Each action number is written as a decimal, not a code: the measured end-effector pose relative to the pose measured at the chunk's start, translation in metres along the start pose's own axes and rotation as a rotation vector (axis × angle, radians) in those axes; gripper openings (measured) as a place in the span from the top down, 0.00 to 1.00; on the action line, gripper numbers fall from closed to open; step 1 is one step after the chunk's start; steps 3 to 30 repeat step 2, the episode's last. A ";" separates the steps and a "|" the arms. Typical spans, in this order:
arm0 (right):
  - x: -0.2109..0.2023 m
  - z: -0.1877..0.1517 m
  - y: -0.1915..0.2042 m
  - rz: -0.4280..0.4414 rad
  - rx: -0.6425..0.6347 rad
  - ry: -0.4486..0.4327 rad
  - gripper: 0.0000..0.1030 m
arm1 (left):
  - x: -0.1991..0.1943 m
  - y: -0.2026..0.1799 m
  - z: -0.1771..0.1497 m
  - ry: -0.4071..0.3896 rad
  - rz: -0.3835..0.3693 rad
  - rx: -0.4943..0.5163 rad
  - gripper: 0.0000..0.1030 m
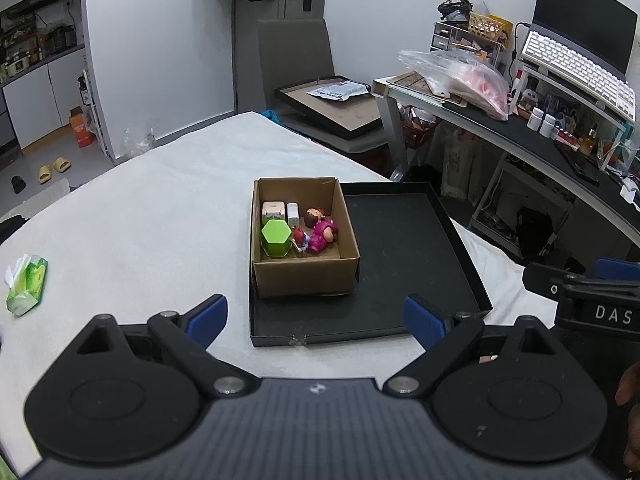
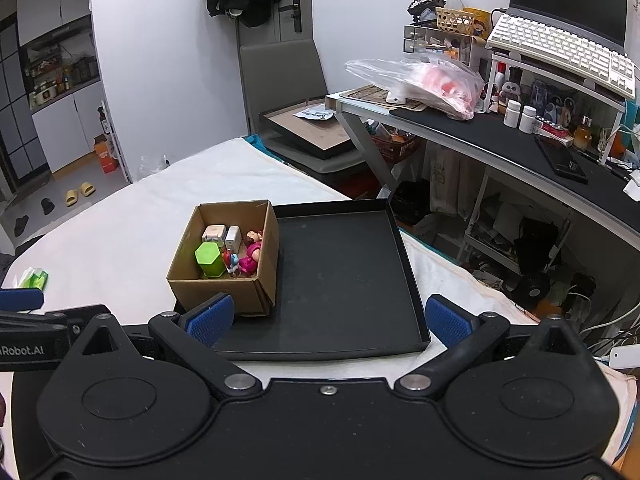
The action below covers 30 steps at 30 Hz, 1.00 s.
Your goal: Organize rigid objects
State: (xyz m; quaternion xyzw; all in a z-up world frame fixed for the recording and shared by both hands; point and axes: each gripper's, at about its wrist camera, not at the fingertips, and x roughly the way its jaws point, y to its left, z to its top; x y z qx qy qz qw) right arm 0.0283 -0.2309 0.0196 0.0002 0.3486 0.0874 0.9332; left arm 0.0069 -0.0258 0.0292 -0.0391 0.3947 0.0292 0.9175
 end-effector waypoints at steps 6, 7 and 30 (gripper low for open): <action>0.001 0.000 0.000 -0.003 0.001 0.003 0.00 | 0.002 -0.001 0.000 0.004 -0.006 0.006 0.09; 0.001 0.000 0.000 -0.003 0.001 0.003 0.00 | 0.002 -0.001 0.000 0.004 -0.006 0.006 0.09; 0.001 0.000 0.000 -0.003 0.001 0.003 0.00 | 0.002 -0.001 0.000 0.004 -0.006 0.006 0.09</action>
